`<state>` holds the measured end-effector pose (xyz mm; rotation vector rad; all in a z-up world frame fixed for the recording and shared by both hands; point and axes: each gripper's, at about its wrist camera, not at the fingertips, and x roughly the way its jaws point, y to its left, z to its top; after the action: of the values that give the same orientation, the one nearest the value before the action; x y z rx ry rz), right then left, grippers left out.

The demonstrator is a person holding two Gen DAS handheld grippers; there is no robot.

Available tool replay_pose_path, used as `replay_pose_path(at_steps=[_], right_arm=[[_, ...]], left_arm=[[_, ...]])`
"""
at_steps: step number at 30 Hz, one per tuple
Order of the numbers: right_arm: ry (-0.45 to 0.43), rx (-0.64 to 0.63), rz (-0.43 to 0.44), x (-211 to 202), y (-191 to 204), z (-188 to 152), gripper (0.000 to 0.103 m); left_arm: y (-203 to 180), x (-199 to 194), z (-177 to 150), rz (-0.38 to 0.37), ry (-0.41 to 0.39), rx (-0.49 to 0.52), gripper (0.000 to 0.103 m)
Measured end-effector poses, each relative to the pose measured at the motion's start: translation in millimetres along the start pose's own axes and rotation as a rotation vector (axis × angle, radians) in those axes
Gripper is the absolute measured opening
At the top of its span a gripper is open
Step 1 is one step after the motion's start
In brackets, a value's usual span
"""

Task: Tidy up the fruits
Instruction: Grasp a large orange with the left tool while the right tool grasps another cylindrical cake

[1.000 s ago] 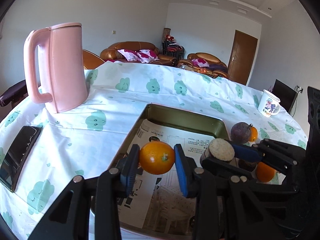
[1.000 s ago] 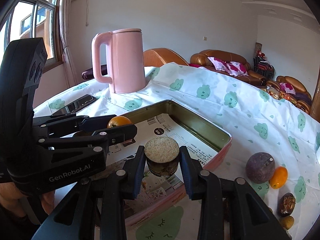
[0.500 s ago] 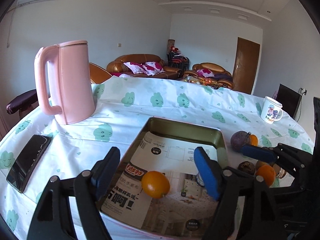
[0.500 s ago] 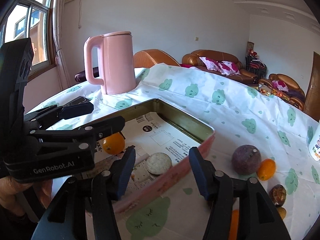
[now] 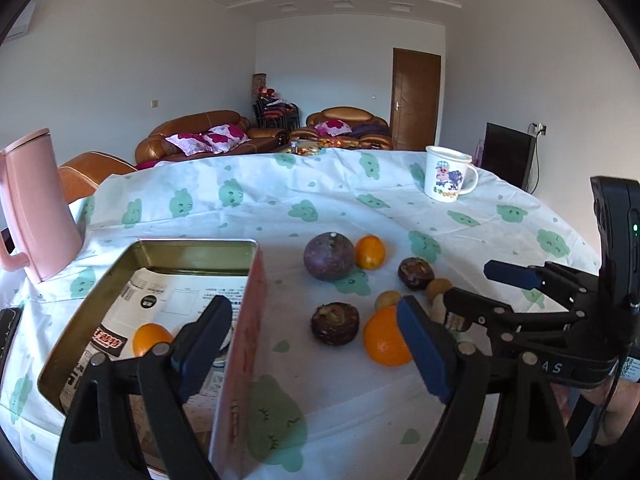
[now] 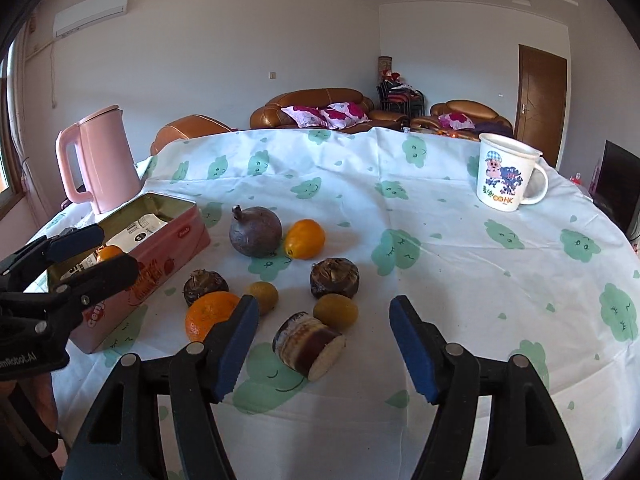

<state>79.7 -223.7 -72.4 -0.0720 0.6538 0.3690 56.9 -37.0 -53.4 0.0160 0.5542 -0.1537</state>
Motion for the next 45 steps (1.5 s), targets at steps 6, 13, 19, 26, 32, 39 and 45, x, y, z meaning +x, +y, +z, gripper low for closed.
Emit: replay_pose_path(at_steps=[6, 13, 19, 26, 32, 39, 45], right_arm=[[0.071, -0.017, 0.035, 11, 1, -6, 0.069], [0.114, 0.005, 0.080, 18, -4, -10, 0.046], [0.001, 0.030, -0.015, -2, -11, -10, 0.046], [-0.002, 0.028, -0.030, -3, -22, -8, 0.046], [-0.016, 0.022, -0.016, -4, -22, -9, 0.046], [-0.060, 0.020, -0.004, -11, -22, -11, 0.046], [-0.116, 0.010, -0.004, -20, -20, -13, 0.046]], left_arm=[[-9, 8, -4, -0.015, 0.030, 0.003, 0.087], [-17, 11, -9, -0.041, 0.041, 0.010, 0.087], [-31, 17, -12, -0.080, 0.067, 0.043, 0.083], [-42, 37, -9, -0.154, 0.159, 0.036, 0.055], [-46, 47, -4, -0.141, 0.190, 0.040, 0.054], [-40, 46, -4, -0.136, 0.176, 0.019, 0.047], [-34, 36, -4, -0.141, 0.116, -0.007, 0.046]])
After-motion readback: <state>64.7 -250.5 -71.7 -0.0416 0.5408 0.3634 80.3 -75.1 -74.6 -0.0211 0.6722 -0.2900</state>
